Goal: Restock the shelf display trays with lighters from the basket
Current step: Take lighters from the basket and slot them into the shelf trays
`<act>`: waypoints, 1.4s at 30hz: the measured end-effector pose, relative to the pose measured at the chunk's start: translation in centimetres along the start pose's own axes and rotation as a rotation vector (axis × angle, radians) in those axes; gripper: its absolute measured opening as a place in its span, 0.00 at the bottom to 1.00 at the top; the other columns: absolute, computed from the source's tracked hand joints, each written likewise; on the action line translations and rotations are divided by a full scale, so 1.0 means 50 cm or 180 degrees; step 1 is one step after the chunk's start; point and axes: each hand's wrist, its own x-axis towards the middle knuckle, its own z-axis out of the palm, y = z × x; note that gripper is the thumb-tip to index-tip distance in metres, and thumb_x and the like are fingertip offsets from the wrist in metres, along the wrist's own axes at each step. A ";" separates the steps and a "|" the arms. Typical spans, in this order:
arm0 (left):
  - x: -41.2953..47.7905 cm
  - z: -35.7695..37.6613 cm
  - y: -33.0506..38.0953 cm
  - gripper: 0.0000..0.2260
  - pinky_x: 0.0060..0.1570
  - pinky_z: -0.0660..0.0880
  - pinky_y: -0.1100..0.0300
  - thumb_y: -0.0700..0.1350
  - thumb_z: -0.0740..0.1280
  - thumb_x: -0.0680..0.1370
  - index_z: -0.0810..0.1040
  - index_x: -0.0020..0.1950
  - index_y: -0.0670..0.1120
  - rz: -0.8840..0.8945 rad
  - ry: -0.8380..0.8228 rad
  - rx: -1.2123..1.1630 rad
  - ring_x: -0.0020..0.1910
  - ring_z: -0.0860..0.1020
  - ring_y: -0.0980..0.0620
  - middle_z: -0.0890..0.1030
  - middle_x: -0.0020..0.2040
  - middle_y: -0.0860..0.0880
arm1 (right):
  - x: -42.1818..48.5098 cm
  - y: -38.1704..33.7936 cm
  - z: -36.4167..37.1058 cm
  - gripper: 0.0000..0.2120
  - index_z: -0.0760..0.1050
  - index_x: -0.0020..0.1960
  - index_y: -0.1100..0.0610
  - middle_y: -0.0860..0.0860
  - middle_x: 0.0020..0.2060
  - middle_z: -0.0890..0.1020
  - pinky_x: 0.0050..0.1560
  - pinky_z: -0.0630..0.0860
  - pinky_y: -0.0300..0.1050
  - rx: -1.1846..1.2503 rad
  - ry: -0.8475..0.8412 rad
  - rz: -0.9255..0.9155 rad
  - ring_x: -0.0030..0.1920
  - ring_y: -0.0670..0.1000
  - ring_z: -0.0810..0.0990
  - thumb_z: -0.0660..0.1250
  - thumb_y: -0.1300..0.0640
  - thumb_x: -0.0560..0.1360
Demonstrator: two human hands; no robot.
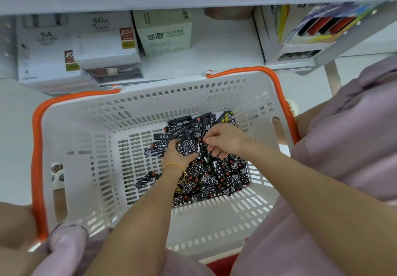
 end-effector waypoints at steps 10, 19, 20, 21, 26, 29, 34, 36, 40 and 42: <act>-0.023 -0.043 0.013 0.39 0.52 0.77 0.59 0.51 0.75 0.69 0.60 0.74 0.46 -0.0047 0.0035 -0.0382 0.58 0.73 0.46 0.70 0.67 0.48 | -0.010 -0.010 -0.005 0.10 0.74 0.58 0.61 0.56 0.42 0.79 0.35 0.77 0.39 -0.0080 0.0020 -0.0082 0.34 0.48 0.77 0.59 0.61 0.80; -0.096 -0.143 0.082 0.38 0.41 0.74 0.57 0.50 0.75 0.69 0.59 0.74 0.48 -0.0271 0.0049 -0.2032 0.58 0.69 0.50 0.69 0.68 0.46 | -0.036 -0.046 -0.008 0.14 0.71 0.63 0.62 0.54 0.41 0.77 0.41 0.79 0.45 0.0081 0.0130 -0.0182 0.39 0.51 0.77 0.59 0.57 0.80; -0.107 -0.155 0.095 0.36 0.38 0.74 0.58 0.50 0.76 0.69 0.62 0.72 0.47 -0.0244 0.0082 -0.2240 0.58 0.70 0.50 0.71 0.65 0.48 | -0.045 -0.053 -0.006 0.16 0.69 0.66 0.60 0.55 0.45 0.77 0.43 0.80 0.46 0.0134 0.0059 -0.0151 0.43 0.52 0.78 0.58 0.54 0.80; -0.117 -0.165 0.105 0.36 0.37 0.74 0.59 0.50 0.76 0.69 0.62 0.72 0.47 -0.0256 0.0085 -0.2451 0.59 0.71 0.49 0.71 0.65 0.48 | -0.056 -0.061 -0.004 0.19 0.66 0.69 0.57 0.56 0.50 0.76 0.45 0.80 0.48 0.0149 -0.0012 -0.0130 0.47 0.54 0.77 0.57 0.50 0.80; -0.174 -0.191 0.145 0.28 0.40 0.74 0.57 0.48 0.75 0.69 0.67 0.65 0.47 -0.0111 0.0036 -0.2984 0.57 0.75 0.49 0.76 0.59 0.46 | -0.101 -0.099 0.007 0.23 0.61 0.72 0.56 0.62 0.68 0.67 0.50 0.80 0.54 0.1019 -0.0552 -0.0296 0.55 0.62 0.78 0.57 0.48 0.80; -0.198 -0.198 0.162 0.14 0.44 0.77 0.55 0.46 0.73 0.71 0.71 0.52 0.50 0.0033 0.0043 -0.3022 0.50 0.77 0.50 0.79 0.51 0.46 | -0.122 -0.112 0.006 0.22 0.63 0.70 0.61 0.61 0.66 0.70 0.51 0.80 0.52 0.1001 -0.0589 -0.0513 0.55 0.63 0.78 0.61 0.57 0.79; -0.244 -0.249 0.204 0.18 0.41 0.77 0.56 0.46 0.73 0.70 0.72 0.57 0.46 0.0307 0.0029 -0.3073 0.48 0.79 0.48 0.80 0.52 0.44 | -0.167 -0.146 -0.010 0.08 0.72 0.57 0.60 0.54 0.47 0.78 0.45 0.82 0.43 0.1168 -0.0696 -0.0951 0.40 0.52 0.81 0.62 0.64 0.78; -0.266 -0.277 0.226 0.19 0.39 0.76 0.57 0.46 0.73 0.70 0.73 0.58 0.47 0.0451 0.0098 -0.3078 0.47 0.79 0.48 0.80 0.50 0.45 | -0.186 -0.173 -0.013 0.05 0.71 0.54 0.59 0.56 0.47 0.79 0.46 0.82 0.46 0.1371 -0.0684 -0.1137 0.41 0.54 0.82 0.62 0.64 0.78; -0.327 -0.340 0.279 0.13 0.39 0.77 0.58 0.45 0.73 0.70 0.72 0.48 0.50 0.0917 0.0518 -0.3050 0.43 0.79 0.49 0.81 0.46 0.46 | -0.228 -0.233 -0.018 0.04 0.69 0.50 0.60 0.60 0.41 0.79 0.44 0.82 0.50 0.1644 -0.0608 -0.1594 0.35 0.56 0.82 0.60 0.66 0.78; -0.357 -0.371 0.297 0.13 0.37 0.76 0.59 0.45 0.73 0.70 0.72 0.49 0.49 0.1157 0.0608 -0.3043 0.40 0.79 0.50 0.81 0.45 0.46 | -0.255 -0.260 -0.025 0.05 0.69 0.48 0.58 0.59 0.39 0.79 0.42 0.82 0.51 0.1751 -0.0666 -0.1754 0.32 0.54 0.82 0.61 0.67 0.77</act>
